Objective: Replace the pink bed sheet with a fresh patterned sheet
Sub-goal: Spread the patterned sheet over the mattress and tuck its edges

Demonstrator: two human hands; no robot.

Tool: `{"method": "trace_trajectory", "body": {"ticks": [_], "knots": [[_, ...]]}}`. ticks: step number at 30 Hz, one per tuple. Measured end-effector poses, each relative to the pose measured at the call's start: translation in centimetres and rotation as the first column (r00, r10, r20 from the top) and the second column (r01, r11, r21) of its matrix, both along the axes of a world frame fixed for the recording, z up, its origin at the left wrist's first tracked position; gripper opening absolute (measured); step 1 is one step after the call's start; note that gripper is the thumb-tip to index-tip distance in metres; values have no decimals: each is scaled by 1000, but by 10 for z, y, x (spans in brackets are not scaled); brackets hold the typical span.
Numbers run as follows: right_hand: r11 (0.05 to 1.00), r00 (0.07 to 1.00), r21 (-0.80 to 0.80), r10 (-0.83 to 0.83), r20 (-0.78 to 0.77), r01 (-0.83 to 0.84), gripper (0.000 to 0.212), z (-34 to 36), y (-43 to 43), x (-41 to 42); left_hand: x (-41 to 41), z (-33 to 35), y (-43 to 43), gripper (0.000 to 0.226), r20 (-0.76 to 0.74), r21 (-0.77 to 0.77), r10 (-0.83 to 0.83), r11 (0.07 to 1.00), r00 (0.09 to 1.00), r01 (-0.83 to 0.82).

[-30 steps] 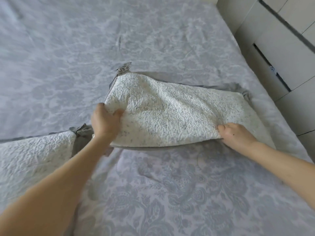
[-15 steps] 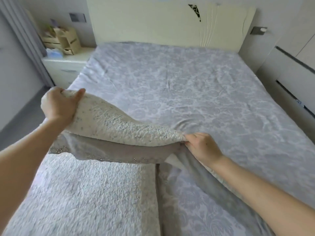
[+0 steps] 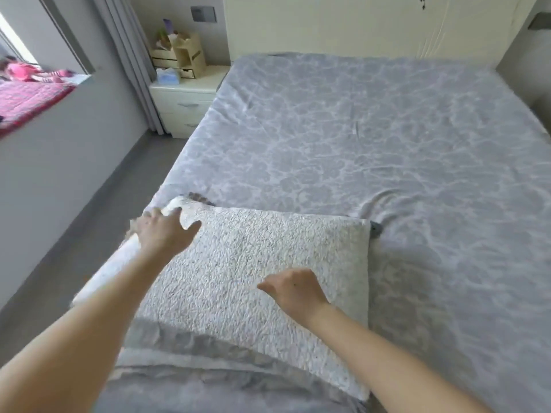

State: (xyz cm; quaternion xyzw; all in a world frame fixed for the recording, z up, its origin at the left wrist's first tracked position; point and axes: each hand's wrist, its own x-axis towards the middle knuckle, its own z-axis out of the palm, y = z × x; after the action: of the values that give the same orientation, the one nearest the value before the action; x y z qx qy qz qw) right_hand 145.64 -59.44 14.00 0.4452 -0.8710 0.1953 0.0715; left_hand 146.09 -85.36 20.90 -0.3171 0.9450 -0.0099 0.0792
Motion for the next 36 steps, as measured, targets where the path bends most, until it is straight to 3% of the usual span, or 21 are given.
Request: {"method": "trace_trajectory", "body": {"ticks": [4, 6, 10, 14, 19, 26, 30, 32, 34, 36], "knots": [[972, 967, 111, -222, 124, 209, 40, -13, 70, 11, 1, -57, 66, 67, 102, 128, -161, 981, 982, 148], [931, 906, 147, -361, 222, 335, 51, -20, 119, 18, -4, -73, 109, 67, 97, 182, -259, 954, 961, 239], [733, 665, 315, -680, 309, 603, 56, -36, 232, 41, -21, -87, 202, 65, 48, 241, -434, 879, 900, 411], [479, 349, 451, -872, 343, 753, 46, -51, 349, 77, -32, -91, 311, 59, 12, 309, -573, 781, 819, 542], [213, -16, 475, -901, 433, 854, 46, -69, 488, 115, -45, -97, 466, 54, 35, 359, -684, 689, 729, 630], [-23, -329, 446, -710, 623, 895, 44, -108, 663, 163, -27, -127, 693, 52, 29, 457, -788, 558, 615, 693], [-119, -413, 450, -646, 642, 885, 44, -141, 748, 182, 0, -170, 799, 49, 63, 544, -816, 511, 575, 665], [-108, -434, 508, -687, 582, 854, 45, -150, 780, 185, 10, -189, 835, 47, 81, 569, -816, 509, 572, 645], [-37, -403, 574, -749, 526, 818, 38, -152, 805, 179, 15, -202, 861, 46, 88, 592, -810, 510, 579, 623], [85, -283, 626, -840, 463, 775, 31, -152, 830, 168, 13, -213, 884, 45, 100, 592, -802, 524, 590, 612]]}}
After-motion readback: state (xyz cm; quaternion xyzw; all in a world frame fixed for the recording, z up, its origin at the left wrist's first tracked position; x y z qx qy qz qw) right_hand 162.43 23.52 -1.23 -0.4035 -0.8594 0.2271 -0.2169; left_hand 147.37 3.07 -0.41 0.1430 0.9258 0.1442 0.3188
